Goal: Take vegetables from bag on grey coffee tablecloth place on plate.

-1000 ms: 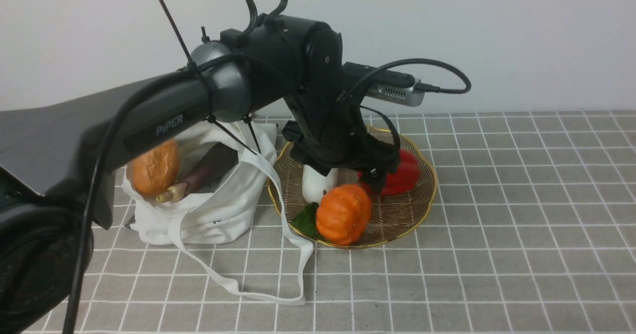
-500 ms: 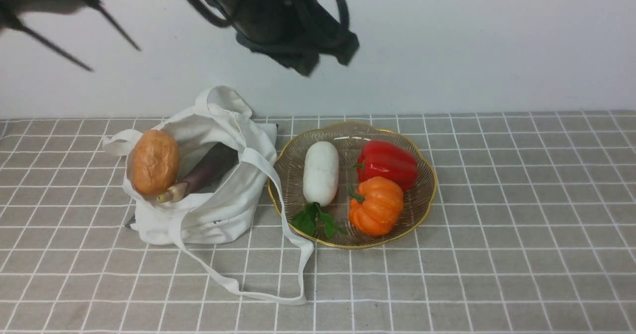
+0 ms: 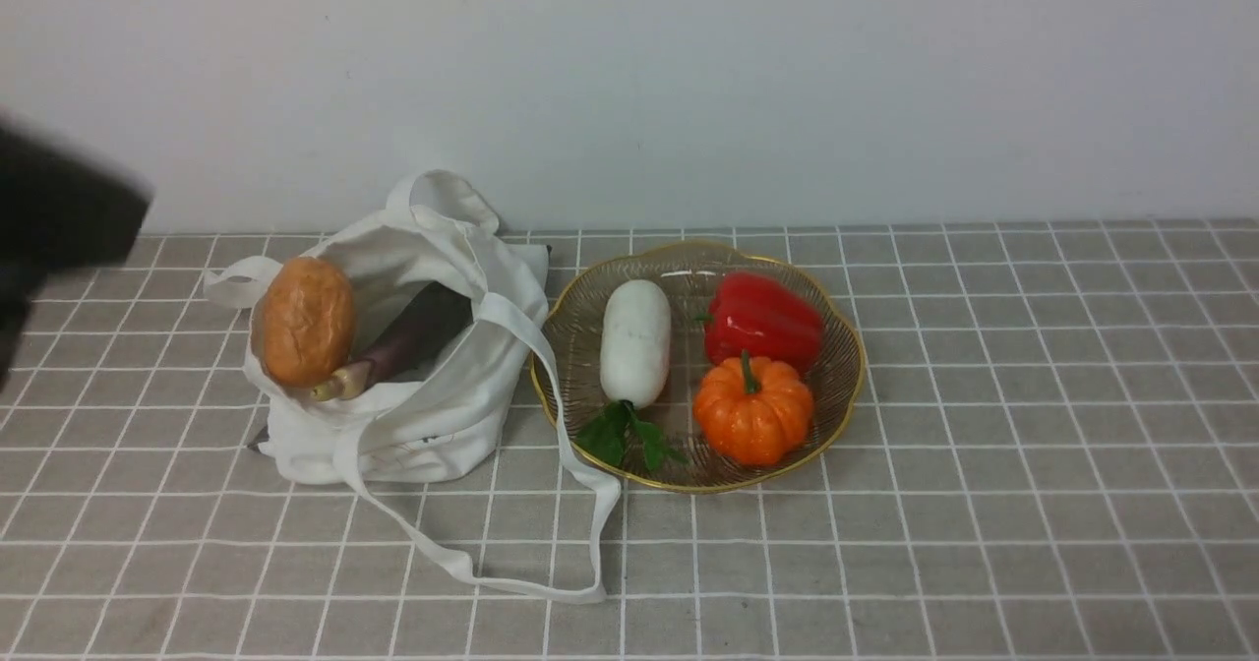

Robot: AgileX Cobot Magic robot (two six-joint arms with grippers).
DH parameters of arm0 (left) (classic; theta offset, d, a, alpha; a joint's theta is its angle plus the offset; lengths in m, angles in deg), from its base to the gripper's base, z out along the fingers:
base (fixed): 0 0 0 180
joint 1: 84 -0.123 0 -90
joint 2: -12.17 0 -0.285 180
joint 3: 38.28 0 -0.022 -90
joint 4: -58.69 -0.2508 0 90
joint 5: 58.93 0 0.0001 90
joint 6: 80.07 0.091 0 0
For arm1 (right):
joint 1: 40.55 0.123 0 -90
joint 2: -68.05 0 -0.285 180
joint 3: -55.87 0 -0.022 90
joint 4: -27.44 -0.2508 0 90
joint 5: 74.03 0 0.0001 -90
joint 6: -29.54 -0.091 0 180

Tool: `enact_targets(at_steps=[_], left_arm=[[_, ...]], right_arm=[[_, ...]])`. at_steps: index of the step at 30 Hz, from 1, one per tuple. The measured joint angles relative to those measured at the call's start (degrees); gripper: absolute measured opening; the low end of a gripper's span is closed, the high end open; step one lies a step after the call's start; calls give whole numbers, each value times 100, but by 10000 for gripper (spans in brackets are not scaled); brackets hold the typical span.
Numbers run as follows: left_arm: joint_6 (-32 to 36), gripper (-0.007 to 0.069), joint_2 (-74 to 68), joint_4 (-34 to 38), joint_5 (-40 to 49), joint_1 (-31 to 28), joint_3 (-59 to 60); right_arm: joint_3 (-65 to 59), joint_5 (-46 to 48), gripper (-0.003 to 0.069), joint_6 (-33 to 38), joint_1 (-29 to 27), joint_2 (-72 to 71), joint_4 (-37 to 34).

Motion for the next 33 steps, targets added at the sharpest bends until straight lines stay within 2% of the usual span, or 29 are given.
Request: enact_targets(at_steps=[1,2,3,5,11,19,33], left_arm=[[-33,-5,474,76,-319,0,521],[-33,-5,474,76,-319,0,521],[-103,-5,1279,171,-970,0,1423],[-205,-5,2027,212,-1562,0,2272],[-702,-5,3388,146,-2471,0,3658],[-693,-5,3865,-541,-2594,0,4153],[-686,-5,3865,-530,-2499,0,4222]], right_arm=[[0,0,-15,0,0,0,0],[0,0,-15,0,0,0,0],[0,0,-15,0,0,0,0],[0,0,-15,0,0,0,0],[0,0,-15,0,0,0,0],[0,0,-15,0,0,0,0],[0,0,-15,0,0,0,0]])
